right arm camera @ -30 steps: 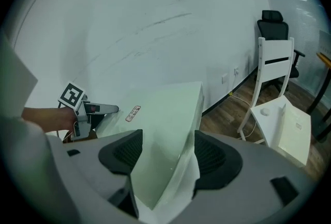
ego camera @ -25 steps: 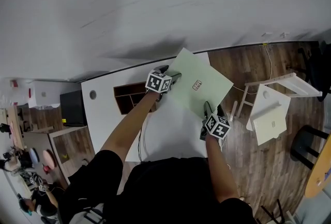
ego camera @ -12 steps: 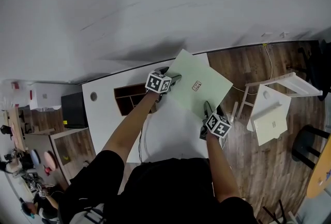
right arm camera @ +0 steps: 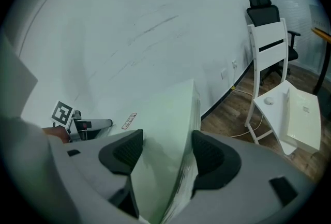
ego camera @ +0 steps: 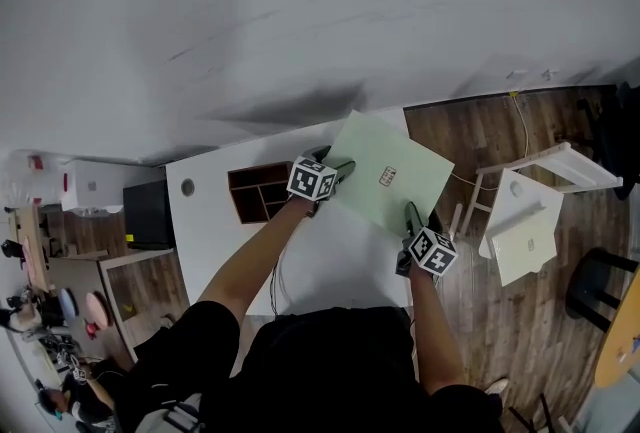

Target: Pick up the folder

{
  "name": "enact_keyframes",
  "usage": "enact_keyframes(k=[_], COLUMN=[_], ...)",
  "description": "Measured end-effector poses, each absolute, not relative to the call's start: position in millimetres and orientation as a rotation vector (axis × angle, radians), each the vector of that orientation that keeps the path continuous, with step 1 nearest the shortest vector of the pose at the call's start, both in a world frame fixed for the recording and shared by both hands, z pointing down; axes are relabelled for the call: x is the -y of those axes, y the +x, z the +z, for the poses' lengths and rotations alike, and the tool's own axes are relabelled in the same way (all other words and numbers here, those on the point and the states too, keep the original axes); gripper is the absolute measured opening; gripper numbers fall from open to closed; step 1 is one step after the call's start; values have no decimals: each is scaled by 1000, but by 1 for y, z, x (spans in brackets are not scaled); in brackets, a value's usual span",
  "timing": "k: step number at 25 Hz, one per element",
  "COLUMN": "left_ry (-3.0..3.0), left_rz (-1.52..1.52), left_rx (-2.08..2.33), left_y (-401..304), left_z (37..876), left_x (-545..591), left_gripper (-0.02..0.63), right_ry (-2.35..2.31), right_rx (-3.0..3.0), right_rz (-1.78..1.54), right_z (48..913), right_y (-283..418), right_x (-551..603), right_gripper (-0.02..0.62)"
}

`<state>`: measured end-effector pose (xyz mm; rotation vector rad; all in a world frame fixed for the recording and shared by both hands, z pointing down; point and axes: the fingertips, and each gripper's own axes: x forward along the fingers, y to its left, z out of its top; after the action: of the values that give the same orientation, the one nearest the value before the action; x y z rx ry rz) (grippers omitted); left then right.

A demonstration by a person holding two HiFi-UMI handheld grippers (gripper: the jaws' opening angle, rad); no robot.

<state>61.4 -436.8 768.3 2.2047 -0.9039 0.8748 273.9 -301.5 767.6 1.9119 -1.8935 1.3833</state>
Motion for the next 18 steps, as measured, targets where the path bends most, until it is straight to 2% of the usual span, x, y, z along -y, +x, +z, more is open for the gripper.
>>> enact_keyframes(k=[9, 18], left_ry=[2361, 2469], left_rz=[739, 604], left_rx=[975, 1134], left_y=[71, 48], left_z=[686, 603], left_x=[414, 370], left_gripper=[337, 337], right_ry=[1974, 1958], right_rx=[2019, 2221], right_rz=[1248, 1031], right_z=[707, 635], right_y=[282, 271], right_x=[279, 258], right_gripper=[299, 299])
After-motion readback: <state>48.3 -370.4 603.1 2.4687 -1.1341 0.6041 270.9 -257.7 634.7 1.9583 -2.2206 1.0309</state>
